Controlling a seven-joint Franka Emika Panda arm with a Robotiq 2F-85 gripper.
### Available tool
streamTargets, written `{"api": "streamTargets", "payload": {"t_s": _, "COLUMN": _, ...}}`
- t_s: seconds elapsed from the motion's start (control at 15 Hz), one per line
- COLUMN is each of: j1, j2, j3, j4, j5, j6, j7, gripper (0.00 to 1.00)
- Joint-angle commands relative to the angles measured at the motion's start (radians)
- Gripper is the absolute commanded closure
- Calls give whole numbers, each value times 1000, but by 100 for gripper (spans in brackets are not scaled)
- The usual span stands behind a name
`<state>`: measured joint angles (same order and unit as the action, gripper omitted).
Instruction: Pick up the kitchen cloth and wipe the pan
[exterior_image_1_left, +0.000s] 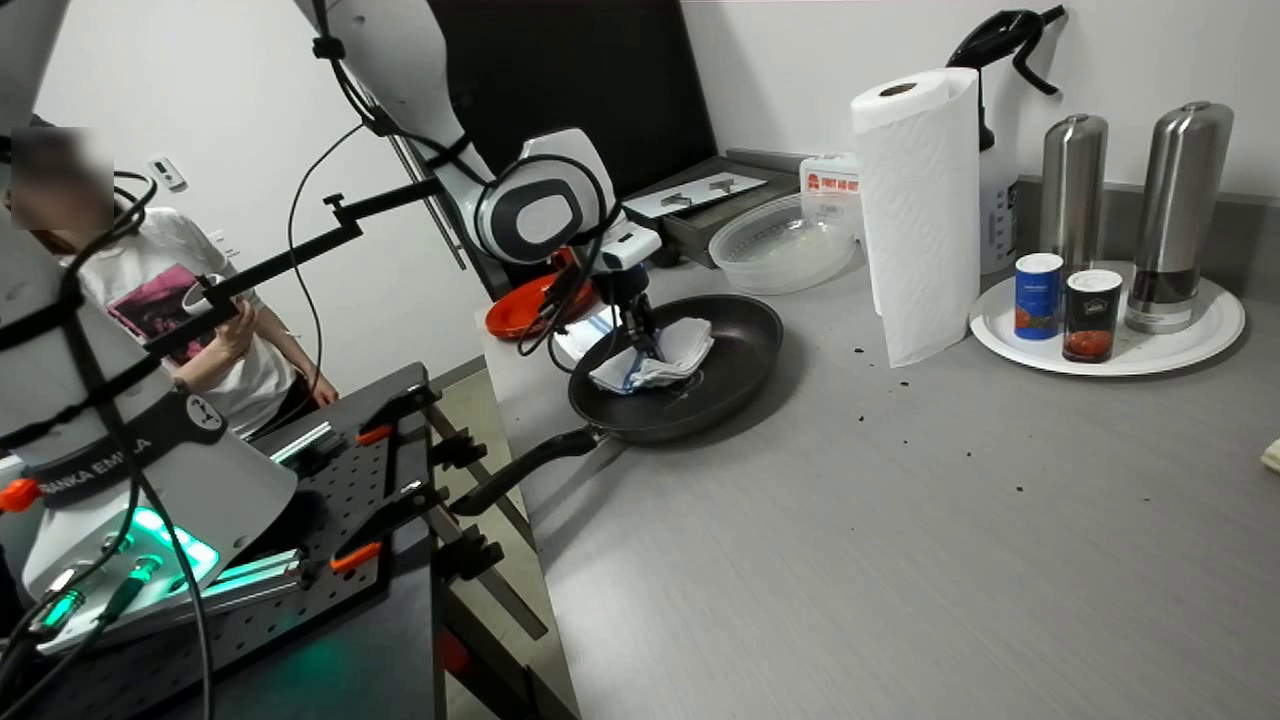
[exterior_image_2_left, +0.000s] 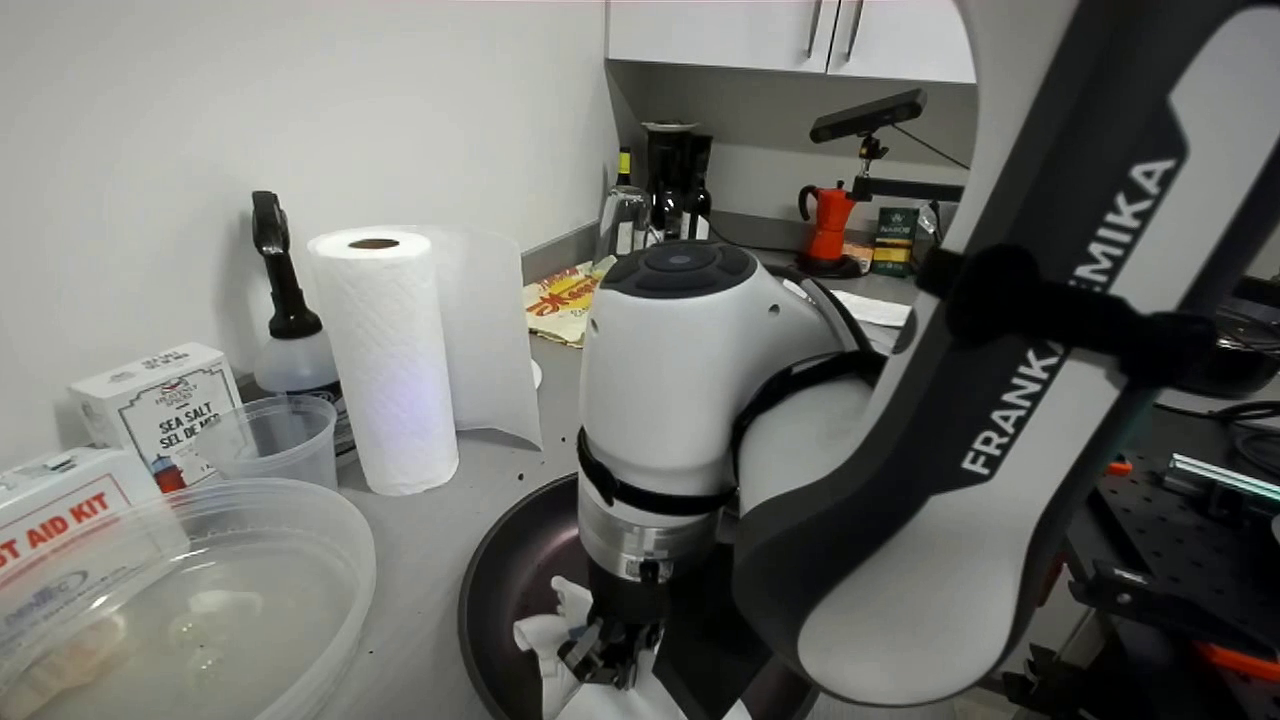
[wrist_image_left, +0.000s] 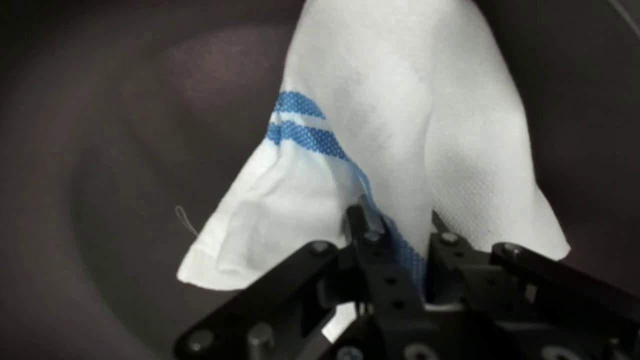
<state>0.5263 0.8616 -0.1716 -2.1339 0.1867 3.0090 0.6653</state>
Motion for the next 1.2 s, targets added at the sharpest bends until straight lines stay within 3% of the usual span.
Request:
{"api": "streamTargets", "payload": {"t_s": 0.0, "j1": -38, "j2": 2, "j3": 44, "j4": 19, "j5": 4, "j6": -22, "j7": -32, "gripper": 96}}
{"api": "streamTargets", "payload": {"t_s": 0.47, "j1": -76, "j2": -25, "j3": 54, "j4": 29, "j5": 8, "j6": -17, "j7": -45, "gripper": 96}}
{"api": "streamTargets", "payload": {"t_s": 1.0, "j1": -222, "j2": -91, "j3": 178, "j4": 20, "j5": 24, "j6": -40, "j7": -138, "gripper": 96}}
{"api": "streamTargets", "payload": {"t_s": 1.13, "j1": -204, "j2": -118, "j3": 142, "j4": 11, "j5": 16, "j6": -40, "j7": -140, "gripper": 96}}
